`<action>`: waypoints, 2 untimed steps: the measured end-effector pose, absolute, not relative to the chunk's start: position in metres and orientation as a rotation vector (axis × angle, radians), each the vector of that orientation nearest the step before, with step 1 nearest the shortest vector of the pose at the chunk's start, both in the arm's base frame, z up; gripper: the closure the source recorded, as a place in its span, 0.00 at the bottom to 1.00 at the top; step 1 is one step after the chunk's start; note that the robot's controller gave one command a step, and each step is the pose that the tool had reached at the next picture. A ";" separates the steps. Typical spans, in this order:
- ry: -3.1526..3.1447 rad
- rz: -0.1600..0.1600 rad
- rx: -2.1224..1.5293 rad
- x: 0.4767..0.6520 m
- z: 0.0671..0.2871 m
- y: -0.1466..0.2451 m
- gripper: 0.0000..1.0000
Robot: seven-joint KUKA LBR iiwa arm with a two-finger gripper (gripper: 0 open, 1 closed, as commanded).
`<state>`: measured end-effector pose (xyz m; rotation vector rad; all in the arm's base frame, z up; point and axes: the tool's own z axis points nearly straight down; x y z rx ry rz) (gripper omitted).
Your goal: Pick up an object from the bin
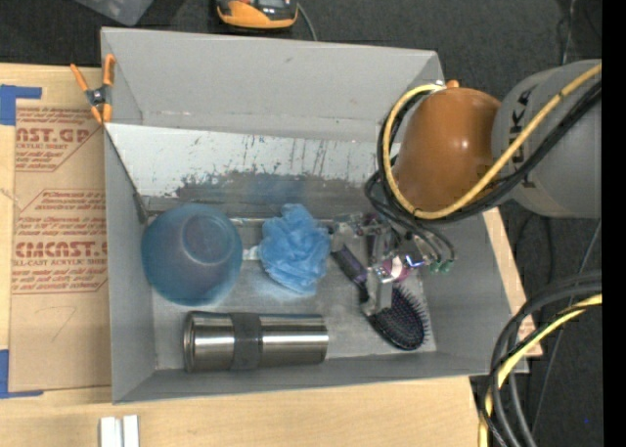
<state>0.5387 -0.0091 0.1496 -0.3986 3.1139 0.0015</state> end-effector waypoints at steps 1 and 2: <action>3.111 0.003 -0.403 0.544 0.146 0.008 0.00; 3.099 -0.002 -0.512 0.533 0.132 -0.042 0.00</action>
Offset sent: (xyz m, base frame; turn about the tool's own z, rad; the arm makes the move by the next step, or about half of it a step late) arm -0.0053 -0.0310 -0.0164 -0.0762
